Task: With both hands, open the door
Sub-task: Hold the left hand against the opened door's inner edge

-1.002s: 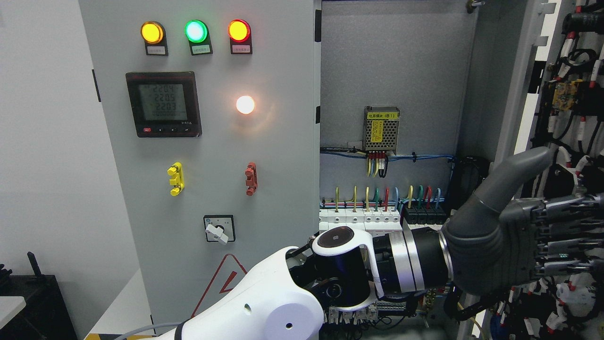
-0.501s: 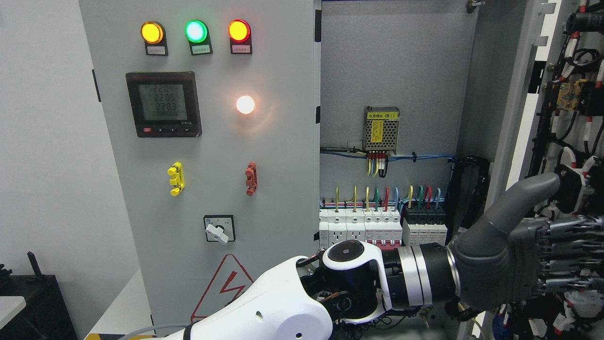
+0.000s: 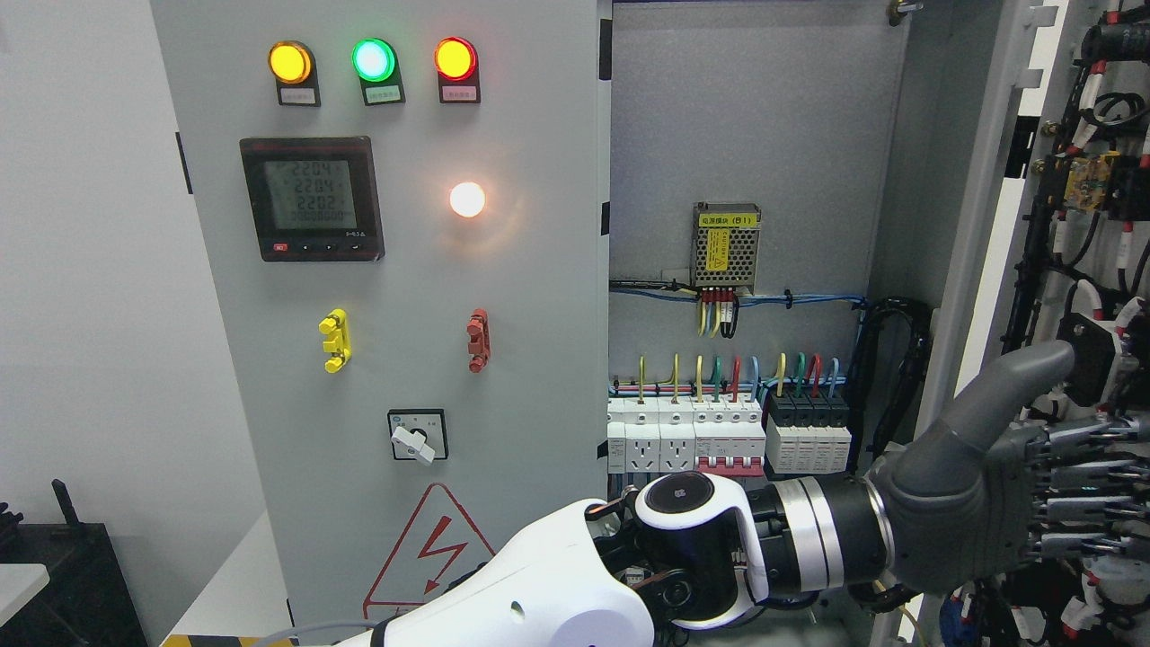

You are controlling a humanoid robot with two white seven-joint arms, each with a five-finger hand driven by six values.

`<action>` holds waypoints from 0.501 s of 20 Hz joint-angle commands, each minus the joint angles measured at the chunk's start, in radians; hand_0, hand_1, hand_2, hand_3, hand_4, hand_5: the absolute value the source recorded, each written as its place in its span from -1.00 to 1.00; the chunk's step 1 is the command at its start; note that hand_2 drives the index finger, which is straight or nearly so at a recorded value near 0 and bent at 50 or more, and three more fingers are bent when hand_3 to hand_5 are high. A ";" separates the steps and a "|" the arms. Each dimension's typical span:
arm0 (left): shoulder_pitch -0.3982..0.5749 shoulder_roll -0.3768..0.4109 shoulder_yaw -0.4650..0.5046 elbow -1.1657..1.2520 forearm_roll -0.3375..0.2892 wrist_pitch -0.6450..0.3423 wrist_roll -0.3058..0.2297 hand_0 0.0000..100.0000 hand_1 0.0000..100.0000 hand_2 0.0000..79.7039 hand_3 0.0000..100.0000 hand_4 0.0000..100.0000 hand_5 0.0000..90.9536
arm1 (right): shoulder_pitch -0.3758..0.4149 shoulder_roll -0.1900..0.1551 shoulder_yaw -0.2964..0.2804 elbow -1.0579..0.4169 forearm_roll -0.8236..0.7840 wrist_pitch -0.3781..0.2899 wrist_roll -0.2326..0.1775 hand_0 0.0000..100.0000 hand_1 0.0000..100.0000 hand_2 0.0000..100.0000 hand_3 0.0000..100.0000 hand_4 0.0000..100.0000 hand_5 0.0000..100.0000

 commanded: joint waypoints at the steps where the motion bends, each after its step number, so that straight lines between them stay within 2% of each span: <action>1: -0.002 -0.014 -0.020 0.032 -0.003 -0.003 0.001 -1.00 -1.00 -1.00 -1.00 -0.92 -1.00 | 0.000 0.000 0.000 0.001 -0.002 0.000 0.000 -1.00 -1.00 -1.00 -1.00 -1.00 -1.00; 10: -0.005 -0.014 -0.018 0.033 -0.031 -0.001 -0.005 -1.00 -1.00 -1.00 -1.00 -0.92 -1.00 | 0.000 0.000 0.000 0.001 0.000 0.000 0.000 -1.00 -1.00 -1.00 -1.00 -1.00 -1.00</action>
